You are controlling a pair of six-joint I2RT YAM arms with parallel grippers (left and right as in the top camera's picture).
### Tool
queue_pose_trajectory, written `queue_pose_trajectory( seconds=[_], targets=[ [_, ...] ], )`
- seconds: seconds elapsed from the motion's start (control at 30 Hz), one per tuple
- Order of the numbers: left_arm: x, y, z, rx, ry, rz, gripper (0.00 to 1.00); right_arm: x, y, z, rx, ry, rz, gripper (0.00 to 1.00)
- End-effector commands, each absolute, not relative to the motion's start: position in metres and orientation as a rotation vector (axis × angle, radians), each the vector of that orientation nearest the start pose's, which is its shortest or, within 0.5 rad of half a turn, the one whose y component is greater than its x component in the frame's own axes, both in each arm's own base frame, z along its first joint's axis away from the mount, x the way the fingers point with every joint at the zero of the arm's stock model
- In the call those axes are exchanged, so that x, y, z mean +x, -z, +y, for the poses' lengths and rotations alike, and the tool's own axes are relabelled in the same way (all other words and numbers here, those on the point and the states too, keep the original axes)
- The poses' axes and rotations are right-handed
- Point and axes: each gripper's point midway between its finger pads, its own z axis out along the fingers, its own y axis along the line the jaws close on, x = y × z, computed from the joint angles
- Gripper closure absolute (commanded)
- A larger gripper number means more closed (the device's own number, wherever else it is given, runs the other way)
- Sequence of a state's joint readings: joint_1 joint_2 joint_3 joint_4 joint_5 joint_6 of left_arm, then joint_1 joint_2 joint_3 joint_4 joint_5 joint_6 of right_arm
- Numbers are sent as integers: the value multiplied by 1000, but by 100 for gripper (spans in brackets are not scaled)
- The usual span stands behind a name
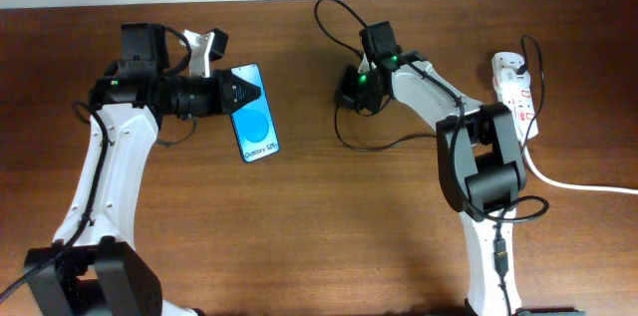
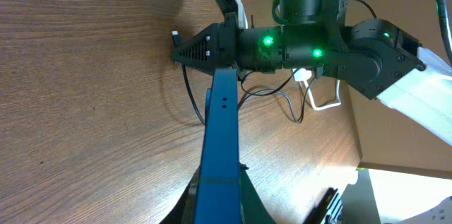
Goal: Plug charger to phone and switch on socket
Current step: 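Grasp the black cable's USB-C plug end with the right gripper, then bring the plug up under the phone's bottom port with the right gripper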
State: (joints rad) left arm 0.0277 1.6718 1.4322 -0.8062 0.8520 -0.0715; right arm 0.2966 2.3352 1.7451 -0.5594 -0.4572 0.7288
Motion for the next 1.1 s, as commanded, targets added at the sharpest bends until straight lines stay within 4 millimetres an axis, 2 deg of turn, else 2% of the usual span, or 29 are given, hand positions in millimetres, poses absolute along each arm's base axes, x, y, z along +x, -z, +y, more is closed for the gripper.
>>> queue_pose_trajectory(
  seconds=[0.0, 0.07, 0.1, 0.2, 0.33, 0.57, 0.77, 0.87, 0.97, 1.03, 1.07],
  targets=[
    [396, -225, -120, 182, 1125, 2406, 100, 493, -22, 225, 282, -987, 2801, 96],
    [396, -225, -120, 182, 1125, 2406, 100, 497, -52, 220, 75, -1069, 2714, 96],
    [396, -225, -120, 182, 1125, 2406, 100, 496, -59, 220, 5, -1085, 2691, 96],
    [396, -226, -120, 184, 1124, 2403, 100, 472, -114, 223, -339, -1255, 2546, 96],
    [397, -226, -120, 185, 1123, 2402, 100, 443, -159, 209, -489, -1231, 2507, 96],
    [396, -226, -120, 185, 1123, 2403, 100, 405, -221, 176, -514, -1182, 2482, 95],
    [396, -226, -120, 185, 1124, 2402, 100, 376, -254, 158, -508, -1118, 2473, 95],
    [396, -226, -120, 185, 1123, 2403, 100, 354, -260, 157, -496, -1113, 2430, 96],
    [396, -226, -120, 185, 1124, 2402, 100, 334, -247, 166, -439, -1252, 2358, 96],
    [396, -226, -120, 185, 1124, 2402, 100, 322, -218, 167, -314, -1301, 2381, 95],
    [396, -226, -120, 185, 1124, 2402, 100, 319, -211, 166, -284, -1310, 2380, 95]
  ],
)
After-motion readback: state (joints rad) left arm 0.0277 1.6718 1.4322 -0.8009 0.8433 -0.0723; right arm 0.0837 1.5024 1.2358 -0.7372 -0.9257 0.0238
